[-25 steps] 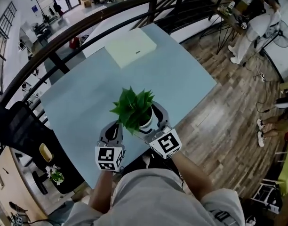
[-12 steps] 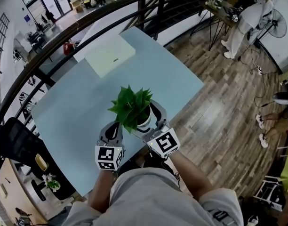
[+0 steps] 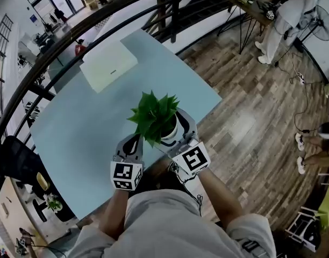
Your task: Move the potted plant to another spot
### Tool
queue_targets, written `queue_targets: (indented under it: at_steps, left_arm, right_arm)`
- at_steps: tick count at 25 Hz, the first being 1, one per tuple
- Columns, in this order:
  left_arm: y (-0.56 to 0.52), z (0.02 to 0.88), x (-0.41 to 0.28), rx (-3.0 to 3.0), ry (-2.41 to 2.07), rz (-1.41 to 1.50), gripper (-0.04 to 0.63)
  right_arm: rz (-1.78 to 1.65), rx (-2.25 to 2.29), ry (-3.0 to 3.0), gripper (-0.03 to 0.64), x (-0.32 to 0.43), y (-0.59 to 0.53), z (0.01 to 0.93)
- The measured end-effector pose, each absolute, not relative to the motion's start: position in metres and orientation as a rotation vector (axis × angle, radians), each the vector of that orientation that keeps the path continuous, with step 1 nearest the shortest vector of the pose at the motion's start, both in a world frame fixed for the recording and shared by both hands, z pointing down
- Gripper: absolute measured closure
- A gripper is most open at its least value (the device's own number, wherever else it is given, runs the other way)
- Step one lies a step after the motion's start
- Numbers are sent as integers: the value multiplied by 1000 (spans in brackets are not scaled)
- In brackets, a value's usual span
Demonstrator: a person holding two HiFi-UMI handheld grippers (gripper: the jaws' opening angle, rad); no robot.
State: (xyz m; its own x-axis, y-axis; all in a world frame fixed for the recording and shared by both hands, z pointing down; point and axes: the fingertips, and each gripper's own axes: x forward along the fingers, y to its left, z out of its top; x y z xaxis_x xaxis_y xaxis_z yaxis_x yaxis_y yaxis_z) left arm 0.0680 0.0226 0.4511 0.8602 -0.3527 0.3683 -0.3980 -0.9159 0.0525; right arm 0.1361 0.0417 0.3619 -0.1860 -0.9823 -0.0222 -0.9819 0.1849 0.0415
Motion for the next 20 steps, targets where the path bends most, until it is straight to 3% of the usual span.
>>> queue_targets:
  at_steps: [10, 20]
  left_arm:
    - [-6, 471, 90, 2855, -598, 622, 583]
    - [-71, 467, 118, 2832, -593, 503, 583]
  right_arm:
    - [11, 1989, -2344, 103, 203, 27, 385]
    - [78, 1890, -2311, 103, 224, -29, 399]
